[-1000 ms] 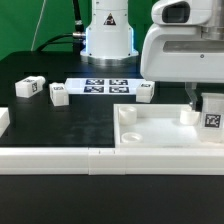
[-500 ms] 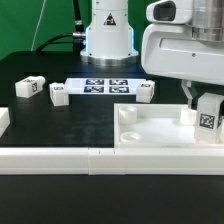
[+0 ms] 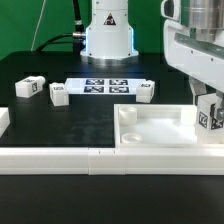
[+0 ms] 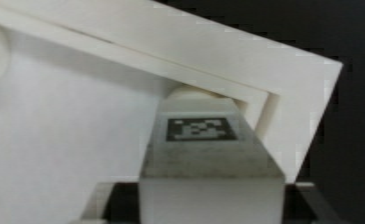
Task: Assemble one leg
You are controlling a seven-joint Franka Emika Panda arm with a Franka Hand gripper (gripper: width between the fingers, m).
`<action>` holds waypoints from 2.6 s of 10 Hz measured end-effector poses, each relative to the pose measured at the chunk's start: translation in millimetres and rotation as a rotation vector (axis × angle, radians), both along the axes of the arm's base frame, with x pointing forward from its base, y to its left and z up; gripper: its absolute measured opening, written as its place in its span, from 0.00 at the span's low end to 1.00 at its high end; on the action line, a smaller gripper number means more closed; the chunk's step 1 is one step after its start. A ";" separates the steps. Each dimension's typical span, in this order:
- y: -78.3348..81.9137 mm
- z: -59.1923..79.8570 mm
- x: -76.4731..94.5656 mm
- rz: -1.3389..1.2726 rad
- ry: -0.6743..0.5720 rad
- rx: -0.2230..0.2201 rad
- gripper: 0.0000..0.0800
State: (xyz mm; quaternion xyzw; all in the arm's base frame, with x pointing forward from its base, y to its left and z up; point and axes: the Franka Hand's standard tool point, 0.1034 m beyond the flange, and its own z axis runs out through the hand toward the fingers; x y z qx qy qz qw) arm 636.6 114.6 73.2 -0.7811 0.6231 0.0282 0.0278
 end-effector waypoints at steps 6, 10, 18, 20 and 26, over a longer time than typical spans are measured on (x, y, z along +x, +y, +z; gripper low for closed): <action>0.4 -0.2 -0.4 -0.147 0.014 -0.002 0.68; 10.2 -1.0 -2.7 0.245 -0.014 0.001 0.81; 12.8 -0.5 -2.7 1.035 -0.069 -0.001 0.81; 11.9 -0.9 -2.9 1.219 -0.079 -0.008 0.81; 7.2 -1.6 -2.7 1.175 -0.072 -0.011 0.37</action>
Offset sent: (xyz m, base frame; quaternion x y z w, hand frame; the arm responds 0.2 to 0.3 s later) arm 0.0000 0.0000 0.0000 0.0000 0.0000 0.1593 0.9872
